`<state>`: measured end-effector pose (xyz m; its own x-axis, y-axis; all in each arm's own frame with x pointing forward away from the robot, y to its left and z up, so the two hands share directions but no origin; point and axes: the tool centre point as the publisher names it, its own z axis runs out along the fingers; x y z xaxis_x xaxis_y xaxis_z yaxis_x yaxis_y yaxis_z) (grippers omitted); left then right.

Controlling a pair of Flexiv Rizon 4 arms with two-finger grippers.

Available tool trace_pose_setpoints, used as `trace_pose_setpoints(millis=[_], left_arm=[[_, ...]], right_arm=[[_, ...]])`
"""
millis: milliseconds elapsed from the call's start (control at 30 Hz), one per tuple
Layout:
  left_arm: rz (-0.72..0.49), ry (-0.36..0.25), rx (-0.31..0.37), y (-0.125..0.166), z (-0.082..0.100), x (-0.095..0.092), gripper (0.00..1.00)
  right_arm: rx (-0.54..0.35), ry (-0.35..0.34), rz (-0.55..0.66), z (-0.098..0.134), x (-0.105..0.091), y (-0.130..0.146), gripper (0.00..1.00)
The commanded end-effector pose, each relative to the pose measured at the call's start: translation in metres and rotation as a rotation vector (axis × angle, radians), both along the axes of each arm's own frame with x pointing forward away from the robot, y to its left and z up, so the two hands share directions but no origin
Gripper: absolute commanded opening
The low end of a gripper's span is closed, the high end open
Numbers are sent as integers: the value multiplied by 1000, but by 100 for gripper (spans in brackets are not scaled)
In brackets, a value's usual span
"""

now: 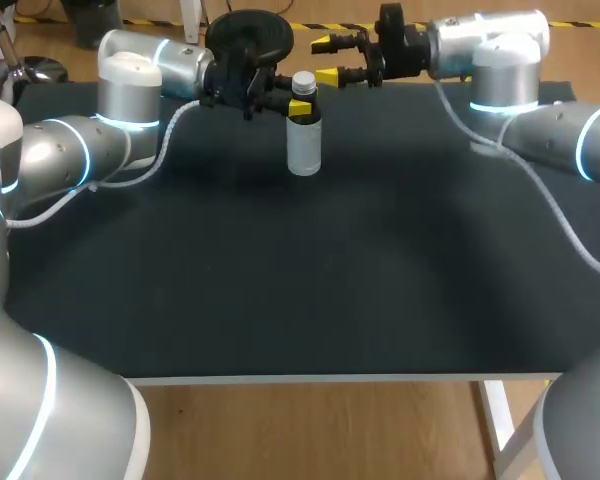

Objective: Unscrew the bottle cap

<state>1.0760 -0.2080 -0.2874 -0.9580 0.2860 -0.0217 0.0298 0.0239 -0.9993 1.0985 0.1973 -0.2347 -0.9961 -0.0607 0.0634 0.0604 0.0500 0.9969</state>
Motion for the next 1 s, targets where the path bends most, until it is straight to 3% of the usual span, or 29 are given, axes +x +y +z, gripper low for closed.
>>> trace_pose_setpoints(millis=[33,1000], left_arm=[[-66,5,-3,-1,-3,8,0],[-66,5,-3,-1,-3,8,0]], right_arm=[[-36,-39,-759,-2,-6,-1,100],[-23,-18,-651,0,-10,19,100]])
